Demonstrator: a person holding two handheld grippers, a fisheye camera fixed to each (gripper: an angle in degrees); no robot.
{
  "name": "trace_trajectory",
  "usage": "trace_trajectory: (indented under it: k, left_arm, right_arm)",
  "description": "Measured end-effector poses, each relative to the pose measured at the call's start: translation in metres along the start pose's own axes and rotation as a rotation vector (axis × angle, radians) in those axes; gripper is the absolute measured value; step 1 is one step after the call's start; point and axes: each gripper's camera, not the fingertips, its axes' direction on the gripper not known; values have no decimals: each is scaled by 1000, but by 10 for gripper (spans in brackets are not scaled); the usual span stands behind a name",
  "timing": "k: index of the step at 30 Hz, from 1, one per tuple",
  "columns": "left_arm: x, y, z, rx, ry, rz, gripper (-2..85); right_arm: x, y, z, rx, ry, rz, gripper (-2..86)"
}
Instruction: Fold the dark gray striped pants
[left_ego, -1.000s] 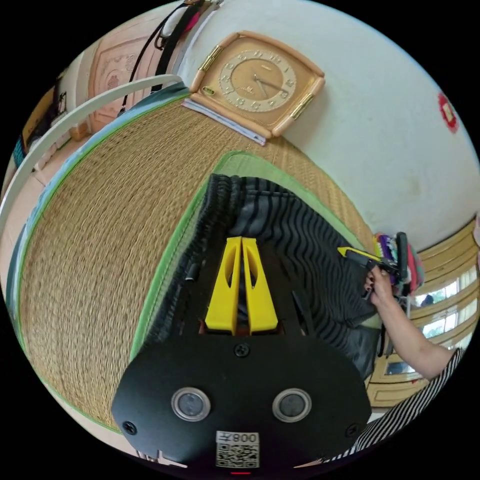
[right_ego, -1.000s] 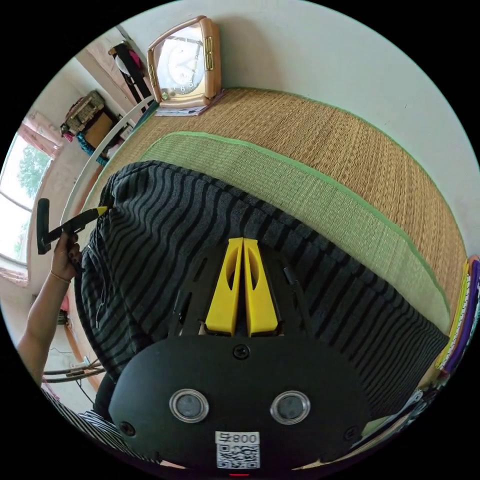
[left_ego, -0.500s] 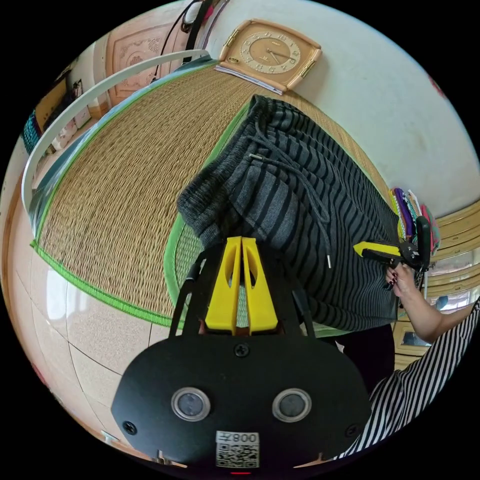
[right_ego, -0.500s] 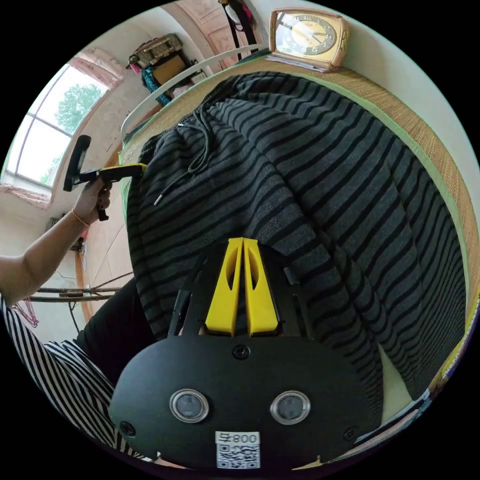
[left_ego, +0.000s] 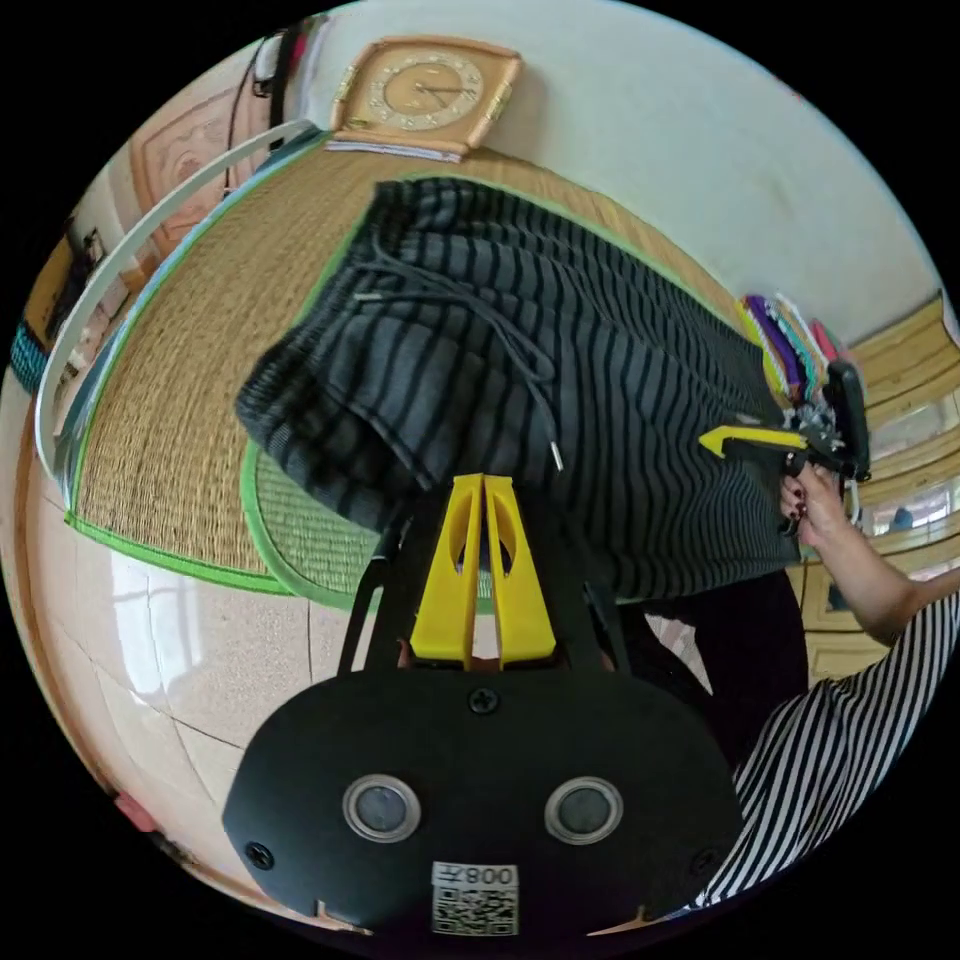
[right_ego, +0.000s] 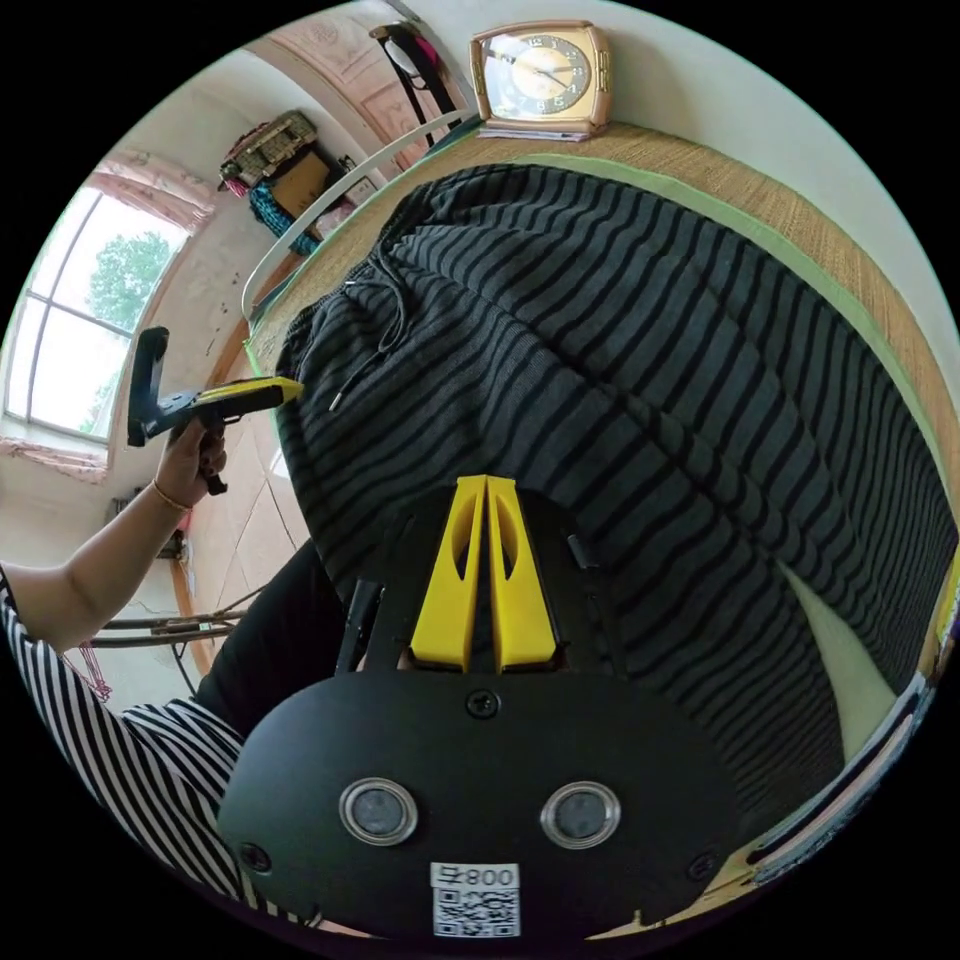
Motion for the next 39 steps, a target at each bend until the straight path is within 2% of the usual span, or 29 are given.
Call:
trace_trajectory:
  k: [3,9,12,16,23,26,32,39]
  left_arm:
    - [10,6,10,-1,-42,0,1]
    - [26,8,11,-70,-66,10,0]
    - [44,5,-3,14,-63,19,0]
    - [94,-19,-4,95,50,132,0]
    - [174,-97,53,-37,39,289,0]
    - [187,-116,75,-109,-5,290,0]
    - [194,-123,71,-84,10,296,1]
    - [162,-88,27,3,56,234,0]
  right_arm:
    - [14,45,1,-46,23,90,1]
    - [26,118,-24,16,65,196,1]
    - [41,153,-44,72,87,273,1]
    - [77,208,-67,112,163,426,2]
    - [132,291,-88,122,265,714,1]
    - [146,307,-91,142,225,734,1]
    - [165,301,-100,91,296,700,1]
    - [174,301,-108,64,267,665,1]
